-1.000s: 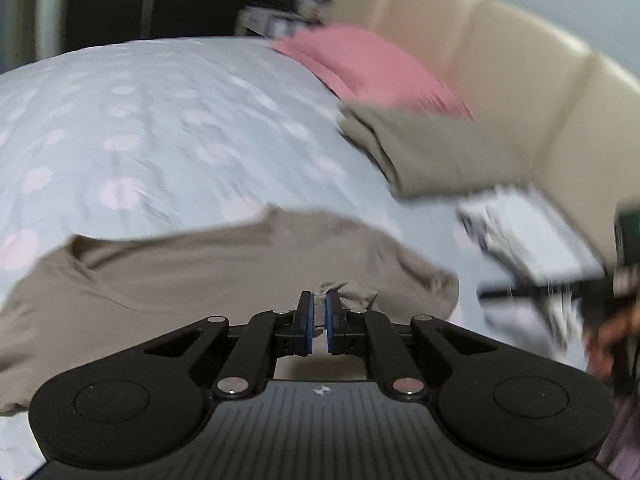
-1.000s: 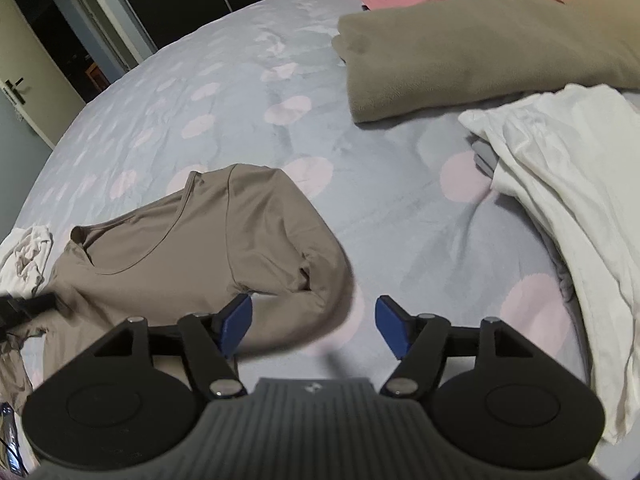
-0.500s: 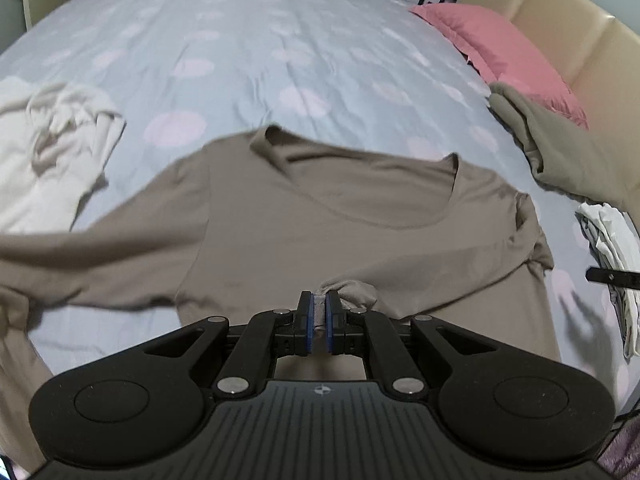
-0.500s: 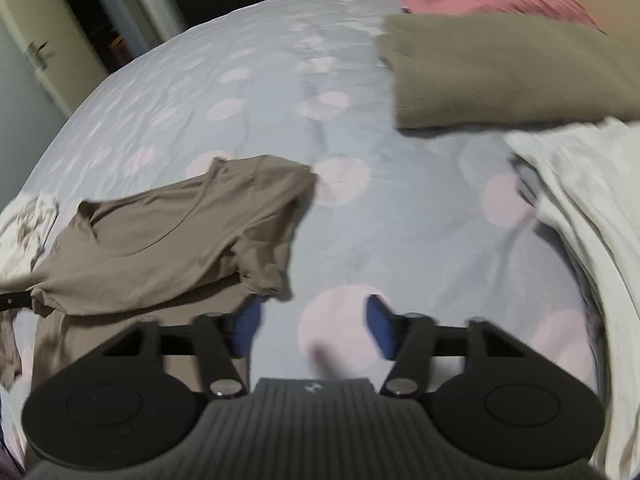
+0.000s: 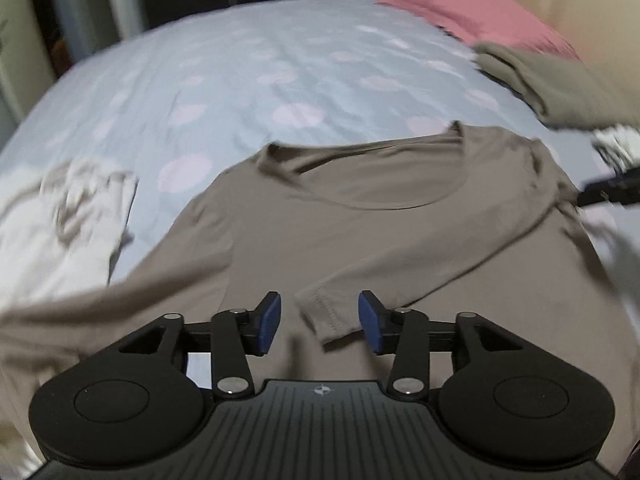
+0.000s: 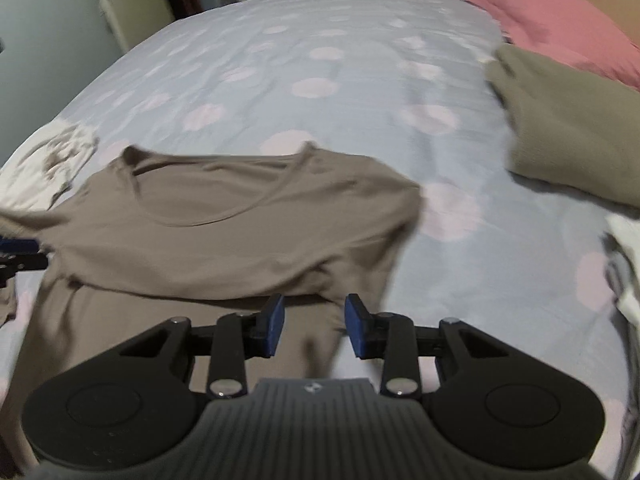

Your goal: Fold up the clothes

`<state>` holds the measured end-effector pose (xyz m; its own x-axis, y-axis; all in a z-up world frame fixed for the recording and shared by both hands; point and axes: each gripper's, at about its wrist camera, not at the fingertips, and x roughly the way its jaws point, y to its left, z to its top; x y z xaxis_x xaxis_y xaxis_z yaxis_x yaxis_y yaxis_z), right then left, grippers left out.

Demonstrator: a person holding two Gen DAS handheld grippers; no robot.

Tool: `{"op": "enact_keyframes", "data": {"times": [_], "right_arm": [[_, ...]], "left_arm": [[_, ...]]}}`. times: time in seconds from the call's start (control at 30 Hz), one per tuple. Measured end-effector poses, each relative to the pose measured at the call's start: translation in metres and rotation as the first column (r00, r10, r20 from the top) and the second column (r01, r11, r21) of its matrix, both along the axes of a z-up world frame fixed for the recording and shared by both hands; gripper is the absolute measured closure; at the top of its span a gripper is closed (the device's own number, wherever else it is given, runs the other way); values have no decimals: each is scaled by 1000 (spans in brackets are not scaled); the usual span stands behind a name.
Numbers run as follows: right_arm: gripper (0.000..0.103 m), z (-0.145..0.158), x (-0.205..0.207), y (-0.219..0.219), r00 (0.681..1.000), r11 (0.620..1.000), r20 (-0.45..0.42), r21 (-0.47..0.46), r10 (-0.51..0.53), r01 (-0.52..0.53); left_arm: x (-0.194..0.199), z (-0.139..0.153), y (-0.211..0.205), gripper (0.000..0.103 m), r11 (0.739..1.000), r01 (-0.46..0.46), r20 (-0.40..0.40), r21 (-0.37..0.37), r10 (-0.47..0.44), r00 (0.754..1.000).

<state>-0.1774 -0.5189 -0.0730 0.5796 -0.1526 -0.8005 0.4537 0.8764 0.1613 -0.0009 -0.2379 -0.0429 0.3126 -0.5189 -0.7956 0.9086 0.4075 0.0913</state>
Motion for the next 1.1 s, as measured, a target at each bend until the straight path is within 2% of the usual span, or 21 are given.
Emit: {"op": "enact_keyframes", "data": {"times": [0.03, 0.13, 0.23, 0.3, 0.33, 0.37, 0.4, 0.47, 0.5, 0.6, 0.63, 0.73, 0.8, 0.87, 0.93, 0.97, 1.03, 1.1], "right_arm": [[68, -1, 5, 3, 1000, 1000, 0, 6, 23, -23], [72, -7, 19, 13, 996, 996, -15, 14, 89, -89], [73, -19, 36, 21, 989, 990, -55, 10, 138, -138], [74, -25, 46, 25, 984, 987, -82, 7, 160, -160], [74, -29, 50, 27, 981, 985, -95, 6, 170, -170], [74, -29, 54, 28, 980, 984, -96, -3, 176, -177], [74, -29, 58, 29, 979, 983, -94, -12, 182, -184], [73, -25, 63, 29, 981, 981, -66, -44, 183, -186], [73, -23, 66, 27, 983, 982, -51, -61, 174, -177], [71, -19, 74, 20, 990, 986, -10, -94, 138, -138], [70, -18, 78, 17, 993, 988, 0, -93, 122, -121], [64, -16, 86, 11, 996, 992, 22, -97, 85, -82], [55, -13, 86, 8, 997, 993, 32, -104, 68, -64], [51, -10, 84, 5, 998, 993, 41, -112, 51, -46], [50, -7, 83, 3, 998, 992, 50, -119, 35, -29], [50, -5, 83, 1, 998, 992, 55, -123, 27, -20], [50, -2, 78, -2, 998, 993, 62, -115, 19, -12], [48, 1, 72, -5, 998, 994, 58, -111, 9, -3]], "left_arm": [[-8, -1, -2, 51, 999, 42, 33, 5, -42, 999], [-24, -15, -12, 50, 989, 125, 106, 78, -133, 985], [-26, -36, -21, 58, 977, 138, 136, 165, -161, 978], [-20, -47, -24, 70, 974, 114, 153, 196, -145, 977], [-15, -48, -24, 81, 977, 96, 147, 192, -126, 981], [-9, -49, -23, 86, 980, 78, 136, 184, -104, 985], [-2, -47, -22, 88, 987, 56, 104, 151, -72, 992], [14, -41, -19, 98, 997, 4, 23, 74, -6, 1000], [22, -38, -18, 99, 999, -24, -19, 37, 25, 999], [49, -29, -14, 100, 986, -156, -150, -64, 145, 978], [56, -27, -13, 100, 978, -193, -168, -84, 177, 970], [71, -23, -10, 100, 954, -278, -196, -112, 253, 947], [79, -22, -7, 99, 937, -329, -212, -120, 299, 930], [87, -22, -4, 92, 917, -378, -227, -126, 345, 911], [96, -21, -1, 91, 894, -427, -243, -132, 389, 889], [96, -19, 0, 87, 892, -433, -228, -126, 399, 888], [90, -15, 1, 84, 903, -411, -187, -121, 386, 903], [76, -13, -3, 83, 939, -327, -121, -107, 314, 942]]}}
